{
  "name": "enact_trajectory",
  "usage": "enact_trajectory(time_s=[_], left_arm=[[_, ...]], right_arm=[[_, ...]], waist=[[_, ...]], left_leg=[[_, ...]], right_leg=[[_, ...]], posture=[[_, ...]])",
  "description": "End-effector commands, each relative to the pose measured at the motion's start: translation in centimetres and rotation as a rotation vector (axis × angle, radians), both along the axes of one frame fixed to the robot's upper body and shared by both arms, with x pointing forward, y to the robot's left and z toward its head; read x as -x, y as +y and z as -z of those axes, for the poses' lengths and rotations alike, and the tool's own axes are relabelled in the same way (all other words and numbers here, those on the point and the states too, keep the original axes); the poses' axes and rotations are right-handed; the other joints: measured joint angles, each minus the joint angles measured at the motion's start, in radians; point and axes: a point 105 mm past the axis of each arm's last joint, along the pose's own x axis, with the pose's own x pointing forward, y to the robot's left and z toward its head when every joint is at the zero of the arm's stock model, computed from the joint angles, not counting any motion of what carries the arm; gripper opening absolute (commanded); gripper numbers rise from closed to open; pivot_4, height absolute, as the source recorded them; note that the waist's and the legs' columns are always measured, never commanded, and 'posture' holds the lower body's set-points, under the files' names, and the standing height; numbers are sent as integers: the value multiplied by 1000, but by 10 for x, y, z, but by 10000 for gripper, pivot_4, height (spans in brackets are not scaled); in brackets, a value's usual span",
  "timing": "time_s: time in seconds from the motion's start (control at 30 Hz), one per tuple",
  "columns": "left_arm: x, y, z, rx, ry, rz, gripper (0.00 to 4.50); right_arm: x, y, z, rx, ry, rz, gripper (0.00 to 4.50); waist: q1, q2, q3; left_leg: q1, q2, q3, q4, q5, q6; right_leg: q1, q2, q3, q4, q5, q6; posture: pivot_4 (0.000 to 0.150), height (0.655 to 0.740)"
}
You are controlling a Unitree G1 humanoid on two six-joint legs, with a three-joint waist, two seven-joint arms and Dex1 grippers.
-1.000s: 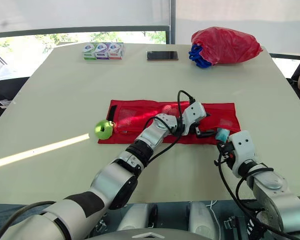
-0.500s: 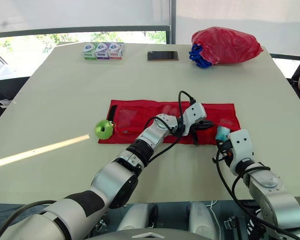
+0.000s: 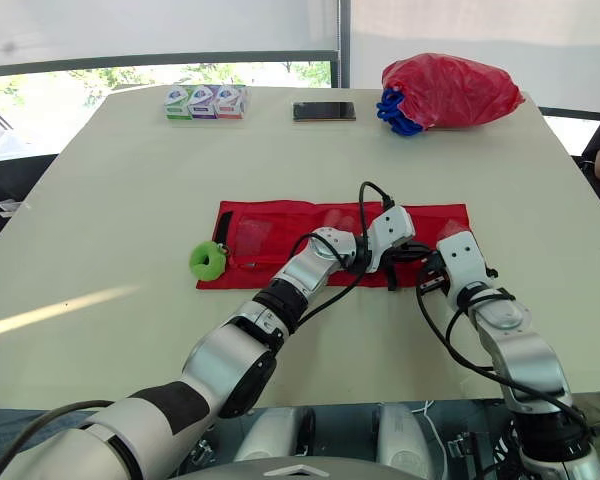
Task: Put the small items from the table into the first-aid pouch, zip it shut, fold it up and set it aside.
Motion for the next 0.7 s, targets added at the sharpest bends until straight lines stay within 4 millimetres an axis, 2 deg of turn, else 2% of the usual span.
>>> enact_trajectory(time_s=[0.03, 0.13, 0.3, 0.4, 0.5, 0.6, 0.7], left_arm=[[7, -9, -10, 29, -38, 39, 359], [7, -8, -9, 29, -40, 41, 359], [6, -7, -10, 31, -41, 31, 359], [4, -7, -12, 41, -41, 23, 359], [3, -5, -16, 67, -30, 24, 359], [8, -1, -21, 72, -20, 84, 8352], [13, 9, -32, 99, -34, 143, 23300]], right_arm=[[-10, 0, -17, 12, -87, 12, 0], [0, 3, -19, -20, -78, -12, 0], [41, 11, -26, -113, -50, -127, 0], [69, 1, -36, -132, -78, -148, 0], [87, -13, -50, -163, -150, -144, 0], [95, -26, -50, -150, -163, -136, 0], [96, -36, -48, -173, -168, -104, 0]], waist=[[1, 0, 0], [3, 0, 0], [8, 1, 0], [12, 1, 0], [9, 0, 0], [11, 1, 0], [3, 1, 0]], left_leg=[[0, 0, 0, 0, 0, 0], [0, 0, 0, 0, 0, 0], [-1, 0, -1, 0, 0, 0], [-1, 0, -1, 0, 0, 0], [0, 0, -1, 0, 0, 0], [1, 0, -1, 0, 0, 0], [1, 1, 0, 0, 0, 0]], right_leg=[[0, 0, 0, 0, 0, 0], [0, 0, 0, 0, 0, 0], [0, 0, 0, 0, 0, 0], [0, 0, -1, 0, 0, 0], [0, 0, 0, 0, 0, 0], [1, 0, 0, 0, 0, 0], [0, 1, 0, 0, 0, 0]], posture=[[1500, 7400], [1500, 7400], [1500, 7400], [1500, 7400], [1500, 7400], [1500, 7400], [1500, 7400]])
